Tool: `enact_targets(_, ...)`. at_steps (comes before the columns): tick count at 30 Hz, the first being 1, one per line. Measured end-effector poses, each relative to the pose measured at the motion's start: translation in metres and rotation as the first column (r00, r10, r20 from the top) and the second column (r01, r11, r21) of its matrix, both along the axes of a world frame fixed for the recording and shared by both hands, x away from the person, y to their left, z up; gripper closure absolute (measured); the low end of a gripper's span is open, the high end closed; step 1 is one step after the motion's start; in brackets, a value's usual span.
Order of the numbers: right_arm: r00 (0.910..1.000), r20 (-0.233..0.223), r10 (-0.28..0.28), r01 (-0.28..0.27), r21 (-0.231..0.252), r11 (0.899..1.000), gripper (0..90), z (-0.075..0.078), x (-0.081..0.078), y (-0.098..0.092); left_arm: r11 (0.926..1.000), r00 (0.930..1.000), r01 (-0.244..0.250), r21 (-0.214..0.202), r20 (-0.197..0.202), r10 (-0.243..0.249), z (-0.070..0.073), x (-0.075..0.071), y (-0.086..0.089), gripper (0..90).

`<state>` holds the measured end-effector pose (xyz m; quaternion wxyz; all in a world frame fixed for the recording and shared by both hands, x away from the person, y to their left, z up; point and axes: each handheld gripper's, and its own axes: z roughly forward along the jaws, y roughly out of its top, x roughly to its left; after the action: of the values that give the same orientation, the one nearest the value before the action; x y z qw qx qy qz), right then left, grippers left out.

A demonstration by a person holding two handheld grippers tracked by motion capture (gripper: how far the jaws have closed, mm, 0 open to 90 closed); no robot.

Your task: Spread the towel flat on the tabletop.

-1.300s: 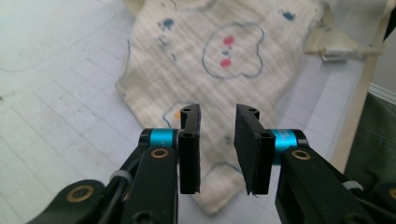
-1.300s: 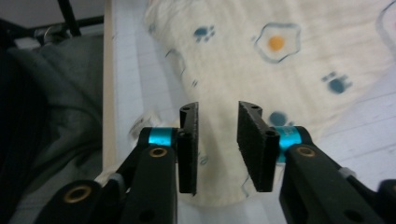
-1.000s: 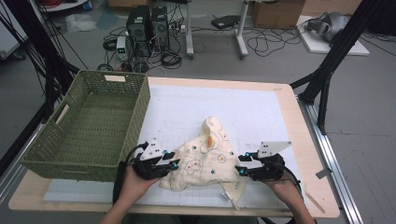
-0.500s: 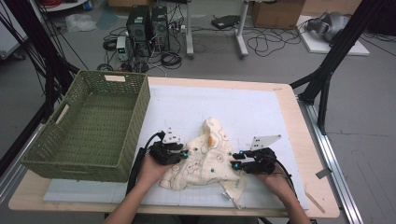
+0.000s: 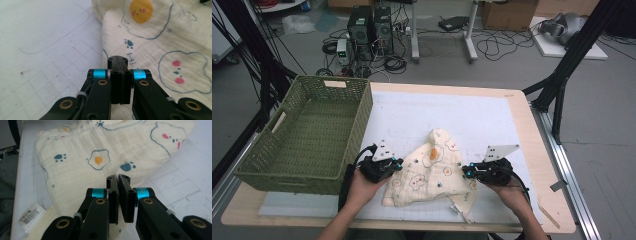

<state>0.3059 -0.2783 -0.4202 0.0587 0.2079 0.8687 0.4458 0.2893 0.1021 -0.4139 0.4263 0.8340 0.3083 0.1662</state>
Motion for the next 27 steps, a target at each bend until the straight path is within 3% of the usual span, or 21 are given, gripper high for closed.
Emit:
enact_targets(4,0.9997,0.005,0.022,-0.022,-0.014,1.000,86.4,0.004,-0.007,0.004,1.0000,0.9999,0.007,-0.004,0.016,-0.007,0.009,-0.016,0.012,89.5)
enact_targets(6,0.9990,-0.002,0.045,-0.045,-0.025,0.999,86.4,0.003,-0.010,0.008,0.9996,0.9996,0.022,0.016,0.018,-0.022,0.011,-0.024,0.013,89.5)
enact_targets(9,0.9966,-0.011,0.081,-0.081,-0.043,0.996,86.3,0.000,-0.017,0.016,0.9996,0.9996,0.029,-0.002,-0.002,-0.029,0.010,-0.031,0.010,89.4)
enact_targets(11,0.9926,-0.045,0.113,-0.115,-0.061,0.991,84.8,-0.007,-0.021,0.025,0.9981,0.9981,0.061,-0.003,-0.011,-0.061,0.005,-0.034,0.004,89.0)
enact_targets(14,0.9888,-0.047,0.142,-0.145,-0.068,0.987,77.0,-0.008,-0.025,0.032,0.9971,0.9975,0.070,-0.031,-0.011,-0.070,0.004,-0.031,0.001,78.7)
enact_targets(19,0.9957,0.010,0.092,-0.092,0.029,0.995,74.4,0.012,-0.018,0.021,0.9979,0.9988,0.042,-0.048,0.027,-0.041,0.012,-0.019,-0.004,70.5)
enact_targets(23,1.0000,0.006,0.008,-0.008,0.063,0.998,76.1,0.017,-0.003,0.010,0.9993,0.9999,0.000,-0.037,0.014,0.000,0.008,0.000,-0.009,70.3)
enact_targets(27,0.9974,-0.034,-0.063,0.064,0.024,0.998,72.1,0.006,0.011,0.007,0.9997,0.9995,-0.023,-0.005,-0.020,0.023,-0.004,0.013,-0.017,67.6)
